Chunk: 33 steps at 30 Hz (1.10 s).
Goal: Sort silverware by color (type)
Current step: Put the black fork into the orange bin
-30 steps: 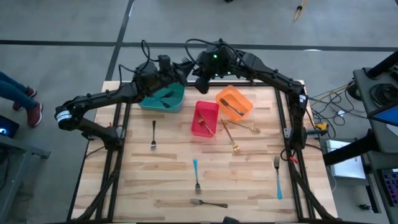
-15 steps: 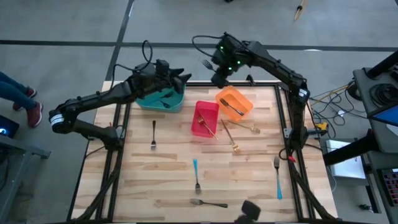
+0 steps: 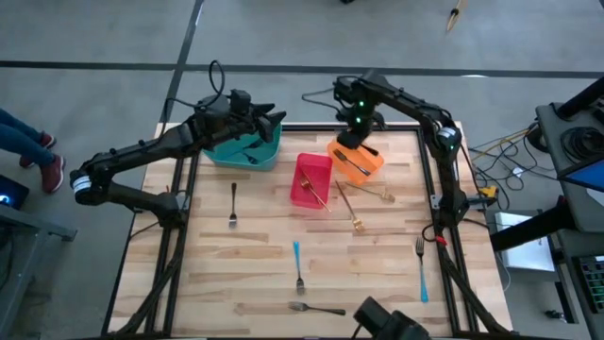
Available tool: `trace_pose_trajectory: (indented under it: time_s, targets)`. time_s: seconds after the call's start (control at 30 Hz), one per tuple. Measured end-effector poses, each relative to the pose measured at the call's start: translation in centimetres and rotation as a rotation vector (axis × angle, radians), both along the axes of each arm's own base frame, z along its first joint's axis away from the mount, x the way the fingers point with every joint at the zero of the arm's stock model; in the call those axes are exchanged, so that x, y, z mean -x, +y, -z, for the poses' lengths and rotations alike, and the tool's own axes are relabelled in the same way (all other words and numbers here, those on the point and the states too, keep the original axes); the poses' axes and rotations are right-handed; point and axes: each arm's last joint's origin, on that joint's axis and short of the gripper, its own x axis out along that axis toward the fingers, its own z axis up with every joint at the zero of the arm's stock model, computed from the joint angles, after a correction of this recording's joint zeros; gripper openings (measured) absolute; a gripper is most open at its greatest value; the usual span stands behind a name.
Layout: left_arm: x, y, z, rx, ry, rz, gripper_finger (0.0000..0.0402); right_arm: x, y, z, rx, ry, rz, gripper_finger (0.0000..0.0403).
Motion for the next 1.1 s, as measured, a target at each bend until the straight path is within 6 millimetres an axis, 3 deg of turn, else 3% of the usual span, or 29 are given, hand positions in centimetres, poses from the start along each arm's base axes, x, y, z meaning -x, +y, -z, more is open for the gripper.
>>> trace_pose_trajectory:
  time_s: [0.33, 1.1]
  targets:
    - [0.0, 0.0, 0.1, 0.008, 0.001, -0.001, 0.0263, 1.0, 0.9, 5.1, -0.083, 0.092, -0.017, 0.0008]
    - [0.0, 0.0, 0.1, 0.017, -0.004, -0.003, 0.0263, 0.3, 0.2, 8.4, 0.023, -0.025, -0.021, 0.0008]
